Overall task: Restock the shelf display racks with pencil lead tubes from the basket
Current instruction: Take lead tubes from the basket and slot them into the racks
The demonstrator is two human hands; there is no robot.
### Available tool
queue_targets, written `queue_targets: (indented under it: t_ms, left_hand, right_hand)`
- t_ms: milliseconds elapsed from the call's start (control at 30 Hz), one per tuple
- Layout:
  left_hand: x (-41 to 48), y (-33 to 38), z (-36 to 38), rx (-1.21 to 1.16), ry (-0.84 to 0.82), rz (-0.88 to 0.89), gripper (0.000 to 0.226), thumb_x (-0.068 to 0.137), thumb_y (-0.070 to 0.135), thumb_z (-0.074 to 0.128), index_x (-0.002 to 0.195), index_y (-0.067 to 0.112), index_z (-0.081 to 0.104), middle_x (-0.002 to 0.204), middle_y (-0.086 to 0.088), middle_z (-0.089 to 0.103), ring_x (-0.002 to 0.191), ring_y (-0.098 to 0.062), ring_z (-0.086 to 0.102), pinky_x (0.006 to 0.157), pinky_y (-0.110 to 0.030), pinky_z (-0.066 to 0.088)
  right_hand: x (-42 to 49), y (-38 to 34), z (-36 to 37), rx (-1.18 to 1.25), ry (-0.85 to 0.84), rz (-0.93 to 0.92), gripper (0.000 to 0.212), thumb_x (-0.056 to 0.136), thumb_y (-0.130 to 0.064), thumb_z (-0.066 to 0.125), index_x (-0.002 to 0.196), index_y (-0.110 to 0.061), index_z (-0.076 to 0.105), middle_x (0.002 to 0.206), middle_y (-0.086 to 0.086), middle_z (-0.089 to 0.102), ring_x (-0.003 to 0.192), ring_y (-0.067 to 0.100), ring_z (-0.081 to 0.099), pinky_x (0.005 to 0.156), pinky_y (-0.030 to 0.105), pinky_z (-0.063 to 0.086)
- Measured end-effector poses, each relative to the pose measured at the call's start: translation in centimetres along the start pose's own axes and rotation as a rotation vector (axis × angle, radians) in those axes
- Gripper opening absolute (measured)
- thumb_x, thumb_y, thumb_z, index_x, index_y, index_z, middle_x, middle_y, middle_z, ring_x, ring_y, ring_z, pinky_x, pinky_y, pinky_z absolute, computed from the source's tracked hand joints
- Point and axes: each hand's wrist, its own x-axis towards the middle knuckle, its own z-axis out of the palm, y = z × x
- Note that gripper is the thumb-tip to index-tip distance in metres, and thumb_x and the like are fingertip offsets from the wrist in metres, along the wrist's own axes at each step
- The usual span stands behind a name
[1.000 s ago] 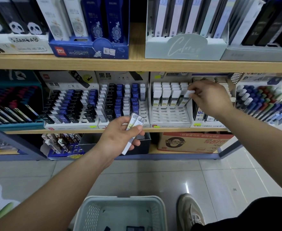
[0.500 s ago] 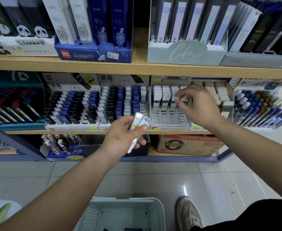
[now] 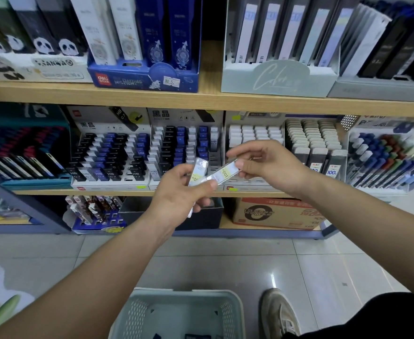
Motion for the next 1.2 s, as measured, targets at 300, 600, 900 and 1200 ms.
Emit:
queue_targets:
  t_ms: [300,600,900,1200]
  left_hand:
    - [0.4,0.4,-0.1,-0.015,0.138,0.054,0.034,0.083,0.012,0.080,0.108,0.019,0.060,0.078,-0.003,0.071,0.051,-0.008,0.058,0.046,-0.022,0.047]
    - [0.4,0.2,0.2,0.014,0.079,0.002,0.032,0.091,0.015,0.071,0.121,0.008,0.059,0.086,-0.005,0.075,0.051,-0.008,0.059,0.049,-0.020,0.049]
    - [0.5,0.0,-1.4,0.080,0.048,-0.087,0.031,0.093,0.010,0.065,0.123,0.008,0.059,0.110,-0.007,0.073,0.063,-0.013,0.067,0.057,-0.022,0.055]
    - [0.0,0.7,-2.7,0.110,-0.019,-0.081,0.022,0.098,0.016,0.060,0.120,0.016,0.056,0.097,0.007,0.078,0.074,-0.022,0.075,0.065,-0.029,0.059]
  right_hand:
    - [-0.7,0.3,1.9,-0.142,-0.105,0.042,0.013,0.087,-0.016,0.075,0.090,-0.005,0.068,0.075,-0.001,0.071,0.069,0.008,0.066,0.062,0.022,0.052]
    - [-0.4,0.5,0.8,-0.155,-0.119,0.000,0.063,0.086,0.000,0.072,0.134,-0.036,0.050,0.098,0.012,0.062,0.074,0.014,0.068,0.065,0.022,0.053]
    - [3.5,2.4,-2.9,-0.303,0.425,-0.087,0.023,0.089,-0.017,0.072,0.096,-0.024,0.052,0.076,-0.001,0.062,0.076,0.029,0.066,0.073,0.051,0.056]
    - [4.9,3.2,-1.9,-0.482,0.371,-0.126,0.018,0.089,-0.016,0.071,0.092,-0.022,0.054,0.081,0.001,0.066,0.080,0.024,0.068,0.074,0.038,0.052]
